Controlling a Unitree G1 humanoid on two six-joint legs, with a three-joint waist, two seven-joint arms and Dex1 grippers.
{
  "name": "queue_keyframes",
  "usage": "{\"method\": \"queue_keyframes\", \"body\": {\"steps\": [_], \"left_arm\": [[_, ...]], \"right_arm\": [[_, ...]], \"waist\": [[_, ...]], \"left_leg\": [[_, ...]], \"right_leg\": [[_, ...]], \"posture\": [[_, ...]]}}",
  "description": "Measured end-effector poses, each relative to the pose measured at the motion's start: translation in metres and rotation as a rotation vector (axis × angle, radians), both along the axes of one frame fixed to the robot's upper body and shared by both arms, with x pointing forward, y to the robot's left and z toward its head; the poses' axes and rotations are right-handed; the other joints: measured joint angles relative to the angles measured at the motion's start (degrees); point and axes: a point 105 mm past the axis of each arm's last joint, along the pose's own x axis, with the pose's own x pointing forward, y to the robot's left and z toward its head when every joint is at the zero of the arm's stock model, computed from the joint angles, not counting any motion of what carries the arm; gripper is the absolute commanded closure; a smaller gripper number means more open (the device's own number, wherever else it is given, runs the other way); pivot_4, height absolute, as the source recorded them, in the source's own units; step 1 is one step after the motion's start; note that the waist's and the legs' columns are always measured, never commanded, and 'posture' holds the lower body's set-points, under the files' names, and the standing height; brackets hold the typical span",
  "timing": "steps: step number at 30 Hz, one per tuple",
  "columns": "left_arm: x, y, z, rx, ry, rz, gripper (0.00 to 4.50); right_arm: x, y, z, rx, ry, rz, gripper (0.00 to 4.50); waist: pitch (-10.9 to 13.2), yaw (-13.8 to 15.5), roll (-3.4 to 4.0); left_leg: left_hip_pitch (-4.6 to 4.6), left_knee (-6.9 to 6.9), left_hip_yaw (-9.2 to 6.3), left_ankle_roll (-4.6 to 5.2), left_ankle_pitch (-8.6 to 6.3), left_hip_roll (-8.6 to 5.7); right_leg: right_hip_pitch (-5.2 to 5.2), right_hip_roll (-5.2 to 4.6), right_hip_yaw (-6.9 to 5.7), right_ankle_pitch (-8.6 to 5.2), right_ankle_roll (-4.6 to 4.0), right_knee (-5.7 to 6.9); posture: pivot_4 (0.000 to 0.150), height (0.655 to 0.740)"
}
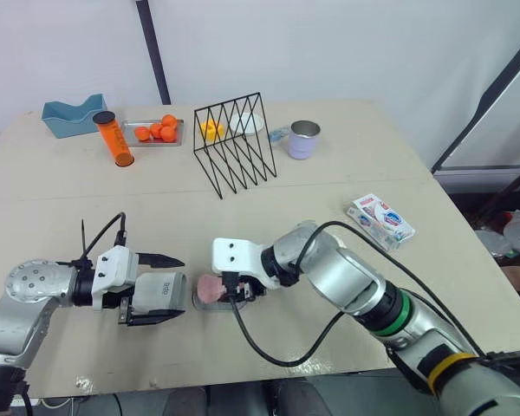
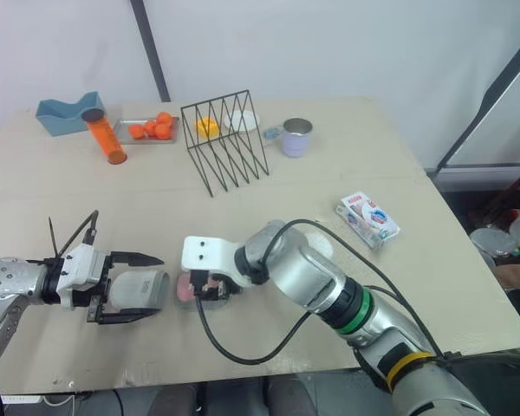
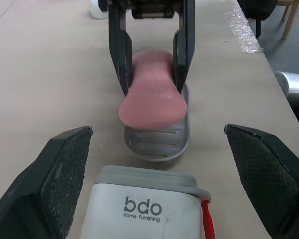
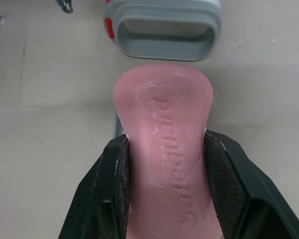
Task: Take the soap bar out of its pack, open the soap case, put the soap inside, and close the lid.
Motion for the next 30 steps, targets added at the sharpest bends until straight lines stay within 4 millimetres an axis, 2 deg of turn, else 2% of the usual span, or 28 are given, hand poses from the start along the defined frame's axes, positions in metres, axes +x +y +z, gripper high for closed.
{"method": "queue_keyframes", "body": {"steps": [5, 17, 19, 20, 21, 23, 24, 30], "left_arm": [[0.001, -0.0004, 0.0014, 0.0, -0.007, -0.001, 0.0], [0.0016, -0.0003, 0.0014, 0.0, -0.009, 0.006, 0.0], [0.0018, -0.0001, 0.0011, 0.004, -0.009, 0.007, 0.0], [0.0019, 0.0, 0.0009, 0.005, -0.01, 0.008, 0.0], [0.0019, 0.0, 0.0008, 0.007, -0.01, 0.009, 0.0], [0.002, 0.0001, 0.0005, 0.009, -0.01, 0.009, 0.0], [0.002, 0.0001, 0.0005, 0.009, -0.01, 0.009, 0.0], [0.0023, 0.0002, -0.0001, 0.014, -0.011, 0.012, 0.0]], "right_arm": [[-0.0038, 0.0055, -0.0062, -0.011, 0.011, -0.01, 2.87], [-0.0034, 0.0023, -0.0102, -0.023, 0.016, -0.021, 2.87], [-0.0038, 0.0024, -0.0103, -0.023, 0.018, -0.02, 1.83], [-0.0042, 0.0028, -0.0108, -0.025, 0.018, -0.018, 1.61], [-0.0045, 0.0034, -0.0112, -0.026, 0.018, -0.016, 1.03], [-0.0045, 0.005, -0.0108, -0.021, 0.015, -0.012, 0.25], [-0.0043, 0.0053, -0.0104, -0.019, 0.013, -0.011, 0.04], [-0.0038, 0.0073, -0.0082, -0.008, 0.003, -0.001, 0.04]], "waist": [[0.0, 0.0, 0.0], [0.0, 0.0, -0.01], [0.0, 0.0, -0.01], [0.0, 0.0, -0.01], [0.0, 0.0, -0.01], [0.0, 0.0, -0.01], [-0.01, 0.0, -0.01], [-0.01, 0.0, -0.01]], "left_leg": [[0.0, 0.0, 0.0, 0.0, 0.0, 0.02], [0.0, 0.0, -0.01, 0.0, 0.0, 0.12], [0.0, 0.0, 0.0, 0.0, 0.0, 0.12], [0.0, 0.0, 0.0, 0.0, 0.0, 0.13], [0.0, 0.0, 0.0, 0.0, 0.0, 0.13], [0.0, 0.0, 0.0, 0.0, 0.0, 0.14], [0.0, 0.0, 0.0, 0.0, 0.0, 0.14], [0.0, -0.01, -0.01, 0.0, 0.0, 0.15]], "right_leg": [[-0.01, 0.01, 0.0, 0.0, -0.01, 0.0], [-0.02, 0.11, 0.0, -0.01, -0.04, 0.0], [-0.02, 0.12, 0.0, -0.01, -0.04, 0.0], [-0.02, 0.13, 0.0, -0.01, -0.04, 0.0], [-0.03, 0.13, 0.0, -0.01, -0.04, 0.0], [-0.03, 0.14, 0.0, -0.01, -0.04, 0.0], [-0.03, 0.14, 0.0, -0.01, -0.04, 0.0], [-0.04, 0.15, 0.0, -0.01, -0.05, 0.0]], "posture": [[0.15, 0.74], [0.15, 0.74], [0.15, 0.74], [0.15, 0.74], [0.15, 0.74], [0.15, 0.74], [0.15, 0.74], [0.15, 0.74]]}}
